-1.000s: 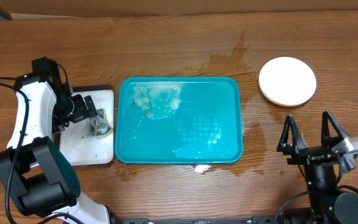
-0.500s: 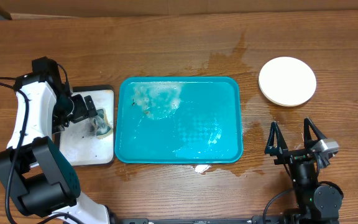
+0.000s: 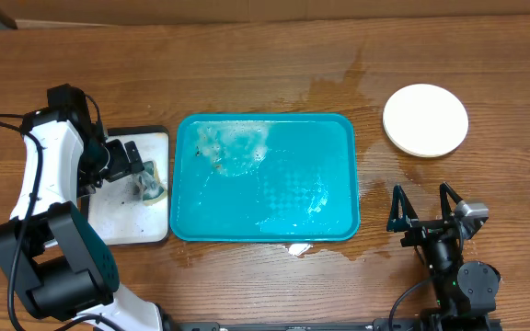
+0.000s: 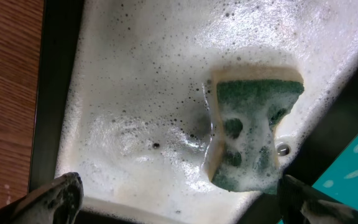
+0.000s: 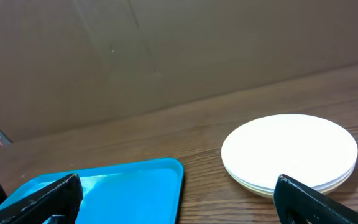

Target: Clean dirty plates on tray and stack at the side

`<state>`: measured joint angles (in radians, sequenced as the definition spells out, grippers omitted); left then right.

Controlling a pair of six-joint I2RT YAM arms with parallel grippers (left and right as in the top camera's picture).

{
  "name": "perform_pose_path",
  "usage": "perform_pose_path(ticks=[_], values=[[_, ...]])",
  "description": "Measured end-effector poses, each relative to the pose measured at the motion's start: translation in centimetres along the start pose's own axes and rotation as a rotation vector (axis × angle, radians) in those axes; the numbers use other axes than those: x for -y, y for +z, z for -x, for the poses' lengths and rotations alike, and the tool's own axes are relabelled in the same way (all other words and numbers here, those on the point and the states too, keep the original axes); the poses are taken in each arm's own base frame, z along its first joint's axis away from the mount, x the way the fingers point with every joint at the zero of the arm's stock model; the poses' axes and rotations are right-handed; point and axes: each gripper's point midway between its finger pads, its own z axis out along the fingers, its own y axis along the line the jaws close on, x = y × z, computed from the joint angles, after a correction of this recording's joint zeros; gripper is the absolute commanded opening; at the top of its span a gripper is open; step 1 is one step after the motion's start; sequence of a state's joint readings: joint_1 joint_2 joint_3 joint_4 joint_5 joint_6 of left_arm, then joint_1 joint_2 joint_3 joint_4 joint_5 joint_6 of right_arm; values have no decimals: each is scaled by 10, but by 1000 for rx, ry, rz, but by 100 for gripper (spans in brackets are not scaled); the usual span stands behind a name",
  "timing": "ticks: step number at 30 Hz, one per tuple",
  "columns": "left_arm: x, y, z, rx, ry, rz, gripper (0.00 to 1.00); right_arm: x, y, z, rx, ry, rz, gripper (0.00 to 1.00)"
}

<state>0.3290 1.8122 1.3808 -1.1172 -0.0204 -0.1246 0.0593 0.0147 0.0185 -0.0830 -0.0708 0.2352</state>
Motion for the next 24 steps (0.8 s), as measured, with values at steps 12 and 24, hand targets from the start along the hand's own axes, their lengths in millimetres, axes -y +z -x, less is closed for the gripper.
perform_pose_path(ticks=[12,24], values=[[0,0,0,0,0,0,100,0,0,0,0,0,0,100],[2,-36,2,115,6,-14,100,0,0,0,0,0,1,100]])
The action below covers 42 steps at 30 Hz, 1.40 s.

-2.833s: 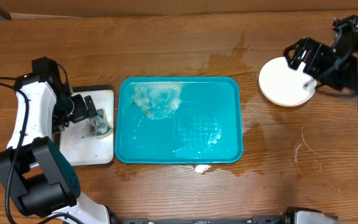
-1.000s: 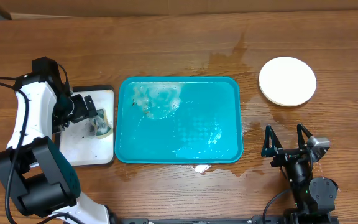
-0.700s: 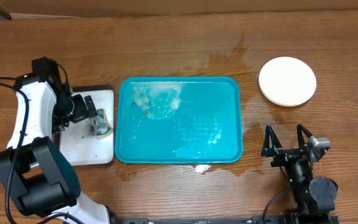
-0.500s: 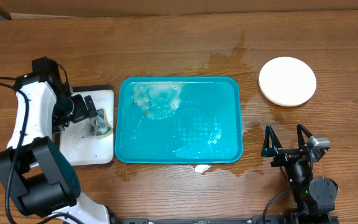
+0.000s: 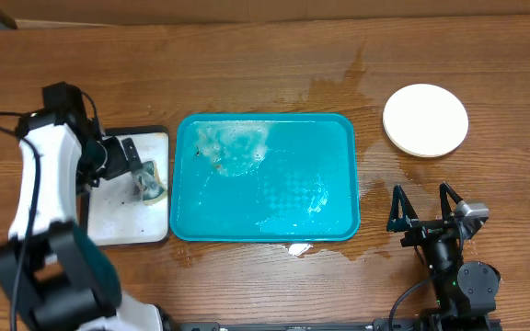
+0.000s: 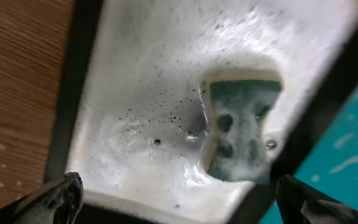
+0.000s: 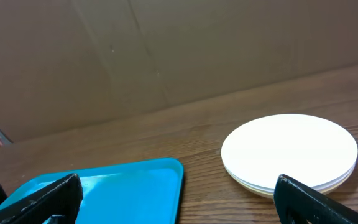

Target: Clean dirty plates on tray and stack at the side

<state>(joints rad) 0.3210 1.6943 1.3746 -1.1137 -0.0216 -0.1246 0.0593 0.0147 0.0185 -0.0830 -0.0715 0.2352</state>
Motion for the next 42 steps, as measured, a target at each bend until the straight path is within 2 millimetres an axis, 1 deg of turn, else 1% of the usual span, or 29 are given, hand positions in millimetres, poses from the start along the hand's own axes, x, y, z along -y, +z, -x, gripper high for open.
perform_pose_path(ticks=[2,3,4,5,6,9,11,13,16,18,19,21,24,26,27,29,31,33,35,37,38,39,41,42], values=[[2,-31,3,99,5,-12,100,0,0,0,1,0,-1,100],[3,-51,3,162,9,-21,100,0,0,0,0,0,0,100],[4,-76,2,241,13,-33,100,0,0,0,0,0,0,100],[5,-89,0,282,13,-39,100,0,0,0,0,0,0,100],[4,-112,-4,354,14,-50,100,0,0,0,0,0,0,100],[6,-164,-20,523,27,-80,100,0,0,0,0,0,0,100],[10,-189,-32,606,46,-100,100,0,0,0,0,0,0,100],[19,-214,-48,690,84,-137,100,0,0,0,0,0,-1,100],[30,-242,-71,790,143,-195,100,0,0,0,0,0,0,100],[34,-246,-86,821,173,-222,100,0,0,0,1,0,0,100],[35,-245,-93,829,184,-232,100,0,0,0,1,0,0,100],[35,-236,-106,826,199,-241,100,0,0,0,0,0,0,100],[30,-205,-124,789,204,-232,100,0,0,0,0,0,-1,100],[26,-172,-138,737,208,-219,100,0,0,0,1,0,-1,100],[25,-160,-143,724,209,-217,100,0,0,0,0,0,-1,100],[26,-139,-147,736,211,-227,100,0,0,0,0,0,0,100],[30,-127,-146,796,212,-256,100,0,0,0,0,0,-1,100],[35,-129,-140,890,213,-295,100,0,0,0,1,0,-1,100],[42,-140,-131,1017,214,-345,100,0,0,0,1,0,0,100],[49,-163,-118,1199,212,-406,100,0,0,0,0,0,0,100],[52,-180,-114,1319,211,-445,100,0,0,0,1,0,0,100],[53,-189,-112,1383,212,-467,100,0,0,0,1,0,0,100],[54,-215,-110,1557,207,-516,100,0,0,0,0,0,0,100],[54,-222,-111,1616,204,-535,100,0,0,0,0,0,0,100]])
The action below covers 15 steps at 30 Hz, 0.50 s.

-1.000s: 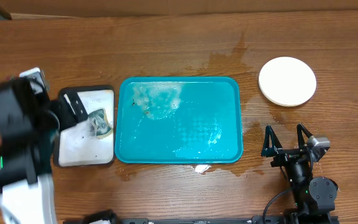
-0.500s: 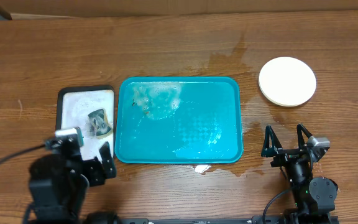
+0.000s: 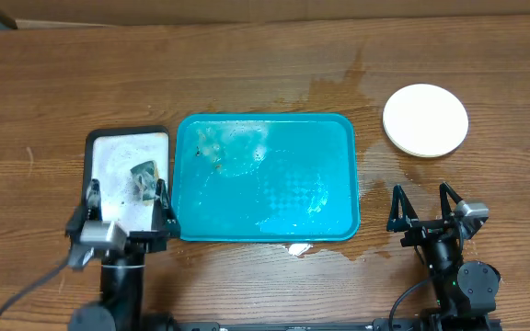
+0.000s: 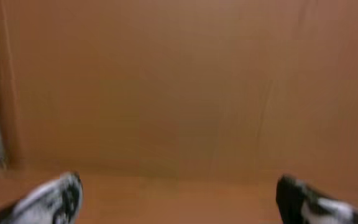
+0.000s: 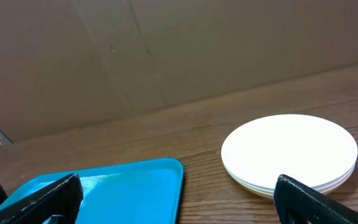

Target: Clean dirty plates on tray and stack at the side

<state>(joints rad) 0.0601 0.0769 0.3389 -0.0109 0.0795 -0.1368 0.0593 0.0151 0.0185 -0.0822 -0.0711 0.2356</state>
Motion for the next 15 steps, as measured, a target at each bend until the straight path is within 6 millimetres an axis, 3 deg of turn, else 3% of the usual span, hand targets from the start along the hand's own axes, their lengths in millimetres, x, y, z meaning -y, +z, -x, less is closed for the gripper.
perform_pose_path(ticks=[3,6,15], values=[[3,-4,10,124,-1,-25,100,0,0,0,0,0,0,100],[2,-3,0,145,-4,-29,100,0,0,0,0,0,0,100],[-9,3,-72,5,-18,-8,100,0,0,0,0,0,0,100]])
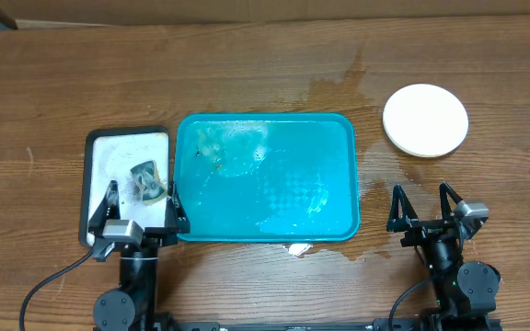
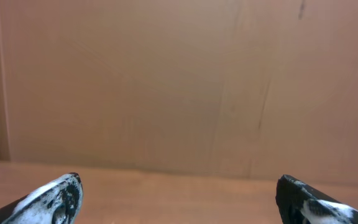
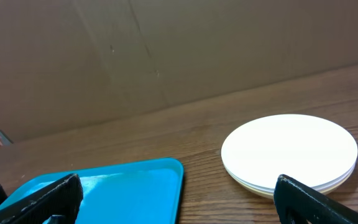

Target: Clean dirty plates on tray and stack at the side

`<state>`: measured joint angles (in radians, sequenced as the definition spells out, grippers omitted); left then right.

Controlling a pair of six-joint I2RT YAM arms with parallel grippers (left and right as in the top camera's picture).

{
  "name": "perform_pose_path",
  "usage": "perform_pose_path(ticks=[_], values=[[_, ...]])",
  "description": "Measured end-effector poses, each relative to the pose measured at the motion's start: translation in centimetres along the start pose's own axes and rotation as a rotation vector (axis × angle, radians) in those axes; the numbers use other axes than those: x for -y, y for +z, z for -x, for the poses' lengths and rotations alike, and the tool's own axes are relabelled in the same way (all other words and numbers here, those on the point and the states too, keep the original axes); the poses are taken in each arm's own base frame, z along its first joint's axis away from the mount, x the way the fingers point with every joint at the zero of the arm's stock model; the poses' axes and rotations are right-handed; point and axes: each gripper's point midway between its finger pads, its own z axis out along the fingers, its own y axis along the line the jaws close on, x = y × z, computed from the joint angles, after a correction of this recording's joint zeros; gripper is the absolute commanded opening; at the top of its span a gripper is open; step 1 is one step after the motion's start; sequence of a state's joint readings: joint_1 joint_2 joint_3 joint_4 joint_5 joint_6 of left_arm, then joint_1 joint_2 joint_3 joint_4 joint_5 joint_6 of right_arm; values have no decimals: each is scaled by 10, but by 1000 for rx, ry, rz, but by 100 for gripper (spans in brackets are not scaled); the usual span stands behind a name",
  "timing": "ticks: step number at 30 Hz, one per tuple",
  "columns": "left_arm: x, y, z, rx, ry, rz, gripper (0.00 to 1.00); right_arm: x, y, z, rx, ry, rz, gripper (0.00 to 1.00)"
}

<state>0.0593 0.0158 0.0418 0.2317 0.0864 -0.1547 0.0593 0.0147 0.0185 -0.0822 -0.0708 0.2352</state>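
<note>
The wet teal tray (image 1: 265,176) lies mid-table with soap foam in its far left corner and no plate on it. A stack of white plates (image 1: 425,120) (image 3: 289,154) sits at the far right. My left gripper (image 1: 140,205) stands open at the table's front, near the soapy basin, foam on its fingertips (image 2: 61,193). My right gripper (image 1: 423,208) is open at the front right, empty; the tray corner (image 3: 154,180) and the plates show between its fingers.
A white soapy basin (image 1: 109,152) with a green sponge (image 1: 145,175) lies left of the tray. A water stain spreads on the wood behind the tray's right corner. A white scrap lies at the tray's front edge. Cardboard walls back the table.
My left arm has shifted slightly right and toward the front edge, its gripper still open. Its wrist view now is sharp, facing the cardboard wall. The right arm has not moved.
My left gripper hung open over the soapy basin with the sponge lying beneath it. It then stood a little higher over the basin. Later the left arm was folded back at the table's front, where it rests now. The right arm, tray and plates stayed put.
</note>
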Motion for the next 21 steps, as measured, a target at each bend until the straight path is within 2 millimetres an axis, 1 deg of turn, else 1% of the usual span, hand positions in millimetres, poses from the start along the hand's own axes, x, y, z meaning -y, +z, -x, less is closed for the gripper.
perform_pose_path(ticks=[2,8,11,12,21], values=[[-2,0,-12,-28,-2,4,100,0,0,0,0,0,0,100],[-11,-5,-53,-187,-14,45,100,0,0,0,0,0,0,100],[-17,-13,-84,-310,-18,76,100,0,0,0,0,0,0,100],[-18,-14,-88,-329,-14,83,100,0,0,0,0,0,0,100],[-21,-14,-88,-331,58,85,100,0,0,0,0,0,0,100]])
